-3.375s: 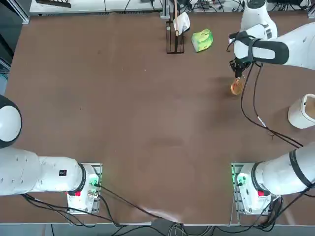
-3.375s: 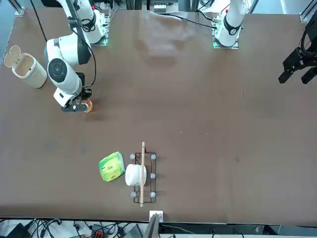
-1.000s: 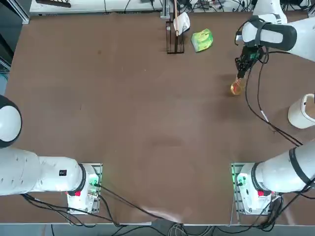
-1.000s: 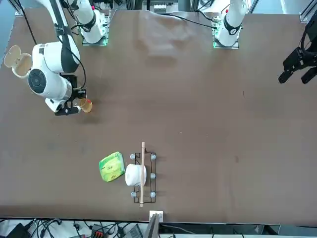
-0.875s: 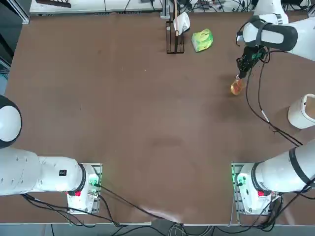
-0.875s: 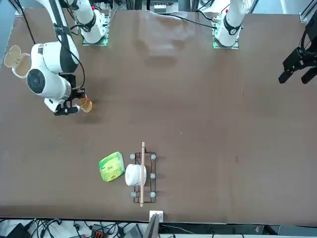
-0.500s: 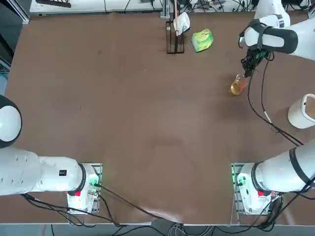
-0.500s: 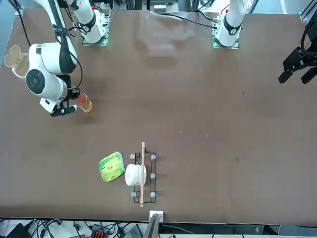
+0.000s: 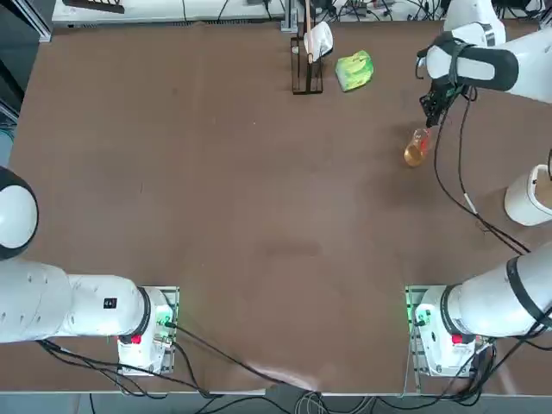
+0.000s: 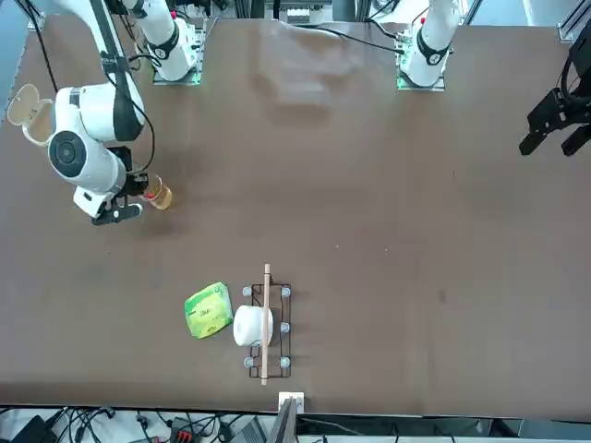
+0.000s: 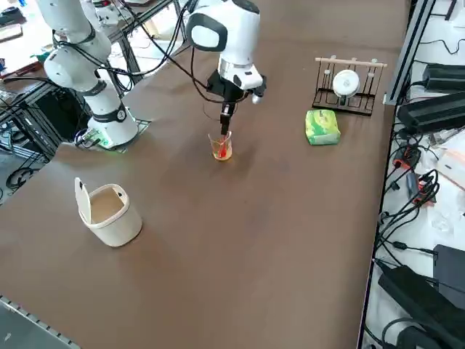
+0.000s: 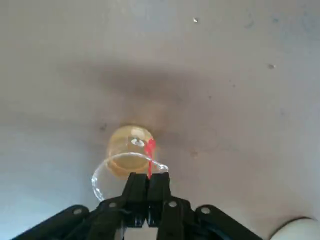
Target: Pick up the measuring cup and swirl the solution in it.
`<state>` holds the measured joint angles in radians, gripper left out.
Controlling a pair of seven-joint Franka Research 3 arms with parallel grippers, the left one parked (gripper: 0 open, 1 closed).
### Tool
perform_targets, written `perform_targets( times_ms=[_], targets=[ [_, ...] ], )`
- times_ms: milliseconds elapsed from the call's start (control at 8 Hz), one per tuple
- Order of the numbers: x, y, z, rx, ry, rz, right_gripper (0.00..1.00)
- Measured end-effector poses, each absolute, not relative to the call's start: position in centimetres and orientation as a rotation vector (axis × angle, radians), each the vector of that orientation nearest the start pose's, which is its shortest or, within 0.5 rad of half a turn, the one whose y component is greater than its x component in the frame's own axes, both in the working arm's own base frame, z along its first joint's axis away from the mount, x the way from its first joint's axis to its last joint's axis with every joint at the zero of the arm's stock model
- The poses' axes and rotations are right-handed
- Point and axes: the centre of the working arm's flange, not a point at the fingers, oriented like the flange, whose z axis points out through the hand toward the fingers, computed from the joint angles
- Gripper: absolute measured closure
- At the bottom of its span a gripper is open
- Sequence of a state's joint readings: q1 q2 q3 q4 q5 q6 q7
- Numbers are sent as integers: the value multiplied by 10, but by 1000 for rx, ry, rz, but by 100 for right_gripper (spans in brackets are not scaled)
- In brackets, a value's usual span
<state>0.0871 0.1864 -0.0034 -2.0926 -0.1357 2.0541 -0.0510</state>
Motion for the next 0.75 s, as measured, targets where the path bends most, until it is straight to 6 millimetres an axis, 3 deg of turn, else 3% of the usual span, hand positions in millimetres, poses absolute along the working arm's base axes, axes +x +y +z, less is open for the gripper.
perform_targets(
  times_ms=[375, 750],
  targets=[
    [546, 57, 318, -3177, -288, 355, 97],
    [538, 61, 315, -3163, -278, 447, 97]
  ],
)
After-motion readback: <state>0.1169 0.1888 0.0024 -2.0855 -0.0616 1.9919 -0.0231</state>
